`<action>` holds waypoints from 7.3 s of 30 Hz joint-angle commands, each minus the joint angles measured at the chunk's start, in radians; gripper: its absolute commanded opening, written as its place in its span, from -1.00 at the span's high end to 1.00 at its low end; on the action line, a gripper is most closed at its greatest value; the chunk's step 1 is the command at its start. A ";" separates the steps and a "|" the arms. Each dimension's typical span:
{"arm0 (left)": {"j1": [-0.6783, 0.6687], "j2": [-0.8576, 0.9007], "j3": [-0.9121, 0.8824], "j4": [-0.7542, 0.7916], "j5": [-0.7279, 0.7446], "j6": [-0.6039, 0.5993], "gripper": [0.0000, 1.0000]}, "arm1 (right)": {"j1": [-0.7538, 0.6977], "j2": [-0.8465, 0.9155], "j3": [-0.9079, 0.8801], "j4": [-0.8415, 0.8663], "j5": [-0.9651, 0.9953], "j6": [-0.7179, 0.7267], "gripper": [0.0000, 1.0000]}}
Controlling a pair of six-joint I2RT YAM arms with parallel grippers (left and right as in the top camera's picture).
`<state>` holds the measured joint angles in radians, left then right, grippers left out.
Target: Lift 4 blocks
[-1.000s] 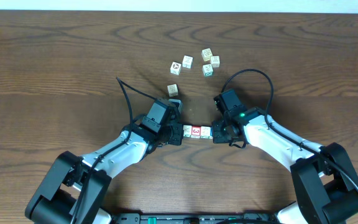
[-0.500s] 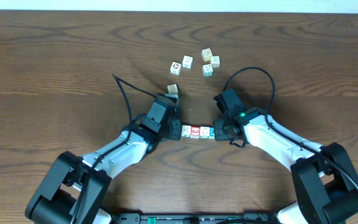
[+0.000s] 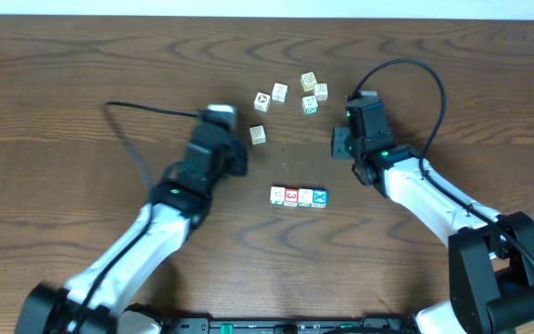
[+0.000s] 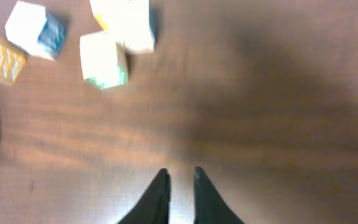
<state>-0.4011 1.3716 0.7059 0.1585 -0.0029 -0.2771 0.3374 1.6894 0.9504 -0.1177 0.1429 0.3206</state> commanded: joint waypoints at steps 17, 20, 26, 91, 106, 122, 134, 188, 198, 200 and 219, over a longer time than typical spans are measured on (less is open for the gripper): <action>0.115 -0.233 0.026 -0.056 -0.039 0.022 -0.44 | -0.029 0.000 0.018 0.106 0.077 -0.146 -0.99; 0.115 -0.233 0.026 -0.056 -0.039 0.022 -0.46 | -0.029 0.000 0.018 0.098 0.077 -0.146 -0.99; 0.115 -0.233 0.026 -0.056 -0.039 0.022 -0.47 | -0.029 0.000 0.018 0.073 0.077 -0.146 -0.98; 0.397 -0.961 -0.321 -0.009 0.093 0.210 -0.48 | -0.028 0.000 0.018 0.069 0.077 -0.146 -0.98; 0.410 -1.275 -0.621 0.088 0.096 0.236 -0.48 | -0.028 0.000 0.018 0.069 0.077 -0.146 -0.99; 0.388 -1.370 -0.702 0.061 0.097 0.196 -0.48 | -0.028 0.000 0.018 0.069 0.077 -0.146 -0.98; 0.388 -1.371 -0.702 -0.225 0.096 0.080 -0.48 | -0.028 0.000 0.018 0.069 0.077 -0.146 -0.99; 0.388 -1.368 -0.702 -0.222 0.107 0.081 -0.49 | -0.028 -0.072 0.016 -0.011 0.077 -0.146 -0.99; 0.388 -1.368 -0.702 -0.222 0.107 0.081 -0.49 | -0.016 -0.392 -0.120 -0.055 0.124 -0.166 -0.99; 0.388 -1.368 -0.702 -0.222 0.107 0.081 -0.49 | -0.016 -0.478 -0.178 -0.035 0.124 -0.165 -0.98; 0.388 -1.368 -0.702 -0.222 0.107 0.081 -0.49 | -0.282 -1.365 -0.665 0.159 -0.073 -0.248 -0.98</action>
<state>-0.0097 0.0101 0.0120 -0.0189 0.0757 -0.2085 0.1013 0.3958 0.3161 0.0574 0.1329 0.1150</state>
